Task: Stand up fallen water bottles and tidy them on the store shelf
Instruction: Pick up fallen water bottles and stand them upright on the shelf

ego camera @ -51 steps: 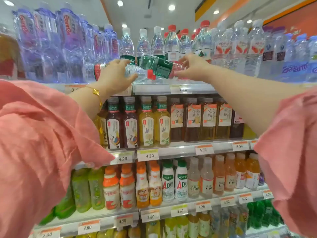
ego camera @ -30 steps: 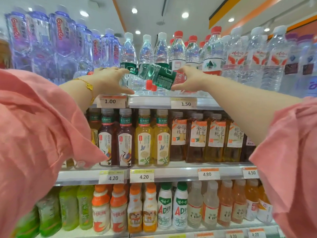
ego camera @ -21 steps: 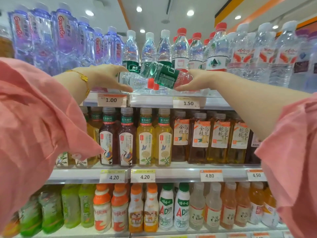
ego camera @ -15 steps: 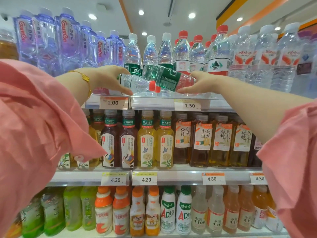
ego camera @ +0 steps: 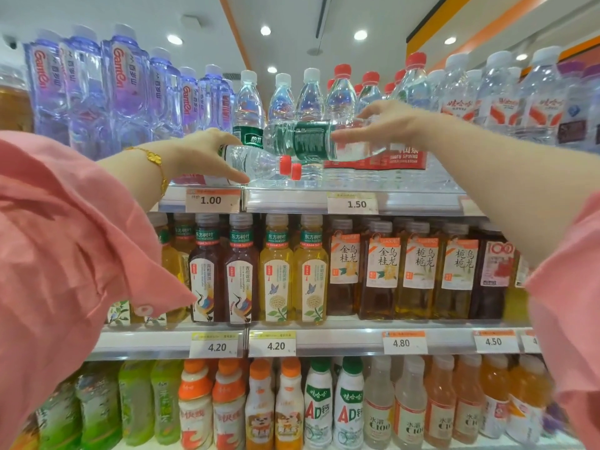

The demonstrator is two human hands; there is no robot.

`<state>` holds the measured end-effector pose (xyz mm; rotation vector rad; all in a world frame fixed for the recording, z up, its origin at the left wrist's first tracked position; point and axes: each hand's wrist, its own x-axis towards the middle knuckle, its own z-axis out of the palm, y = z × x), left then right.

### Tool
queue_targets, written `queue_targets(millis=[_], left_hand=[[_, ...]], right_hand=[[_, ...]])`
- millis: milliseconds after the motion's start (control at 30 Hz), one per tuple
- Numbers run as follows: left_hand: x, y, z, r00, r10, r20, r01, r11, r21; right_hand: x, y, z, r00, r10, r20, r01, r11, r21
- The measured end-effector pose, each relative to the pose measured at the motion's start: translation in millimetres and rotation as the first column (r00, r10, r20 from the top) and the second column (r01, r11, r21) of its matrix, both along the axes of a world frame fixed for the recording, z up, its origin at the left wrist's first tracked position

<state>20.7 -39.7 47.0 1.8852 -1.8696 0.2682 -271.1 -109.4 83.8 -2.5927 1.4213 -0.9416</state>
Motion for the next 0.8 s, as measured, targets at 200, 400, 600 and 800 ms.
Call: queue_targets(millis=[200,400,600,800], left_hand=[[-3,7,-3,1.0,-0.024,-0.021,0.022,0.997,-0.075],[0,13,-4,0.999,-0.044,-0.023,0.04,0.986,-0.165],[0,21,1,0.967,-0.142,-0.212,0.06,0.934,-0.352],[0,17,10,0.859,-0.309,-0.407,0.098,0.882,-0.462]], right_hand=[[-6,10,28,0.954,0.044,0.295,-0.124,0.958,0.258],[8,12,37,0.756,0.04,0.654,-0.165,0.977,0.131],[28,15,41,0.643,0.086,0.761,-0.107,0.994,-0.021],[50,7,37,0.563,0.16,0.811,-0.152,0.984,-0.088]])
